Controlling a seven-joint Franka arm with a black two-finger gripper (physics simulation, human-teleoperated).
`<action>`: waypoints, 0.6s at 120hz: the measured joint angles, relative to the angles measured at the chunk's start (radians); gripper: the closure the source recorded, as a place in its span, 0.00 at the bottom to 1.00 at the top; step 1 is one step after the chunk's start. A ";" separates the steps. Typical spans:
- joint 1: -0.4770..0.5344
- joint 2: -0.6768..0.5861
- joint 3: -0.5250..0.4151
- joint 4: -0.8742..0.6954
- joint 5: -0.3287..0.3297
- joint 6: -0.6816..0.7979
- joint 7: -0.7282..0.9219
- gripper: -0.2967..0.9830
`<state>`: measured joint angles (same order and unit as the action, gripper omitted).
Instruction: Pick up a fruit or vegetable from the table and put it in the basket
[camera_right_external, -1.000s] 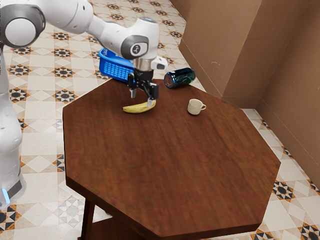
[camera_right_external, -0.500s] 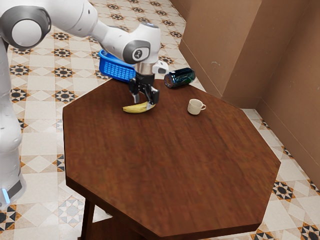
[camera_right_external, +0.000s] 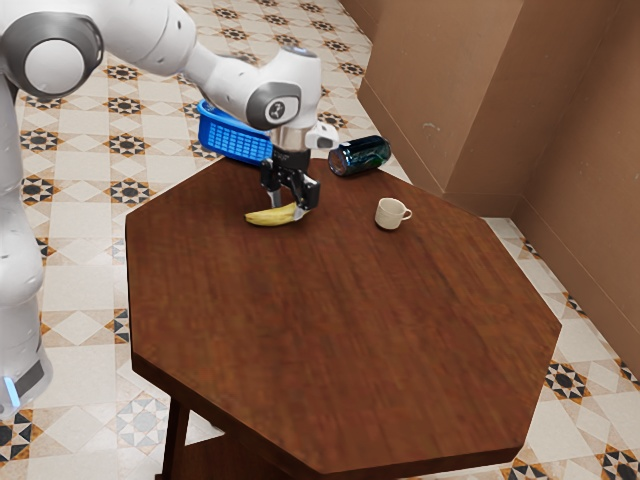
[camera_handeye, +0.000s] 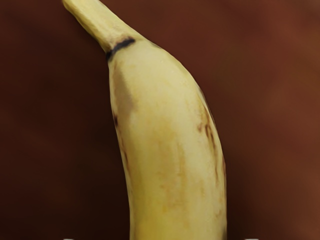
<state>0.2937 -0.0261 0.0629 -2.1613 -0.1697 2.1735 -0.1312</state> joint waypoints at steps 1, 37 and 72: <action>0.000 0.001 0.000 0.000 0.000 0.000 0.000 0.43; 0.002 0.001 0.000 -0.013 -0.033 0.013 -0.001 0.60; -0.002 -0.022 0.000 -0.009 -0.030 0.023 -0.008 0.66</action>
<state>0.2921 -0.0476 0.0629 -2.1705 -0.1994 2.1961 -0.1396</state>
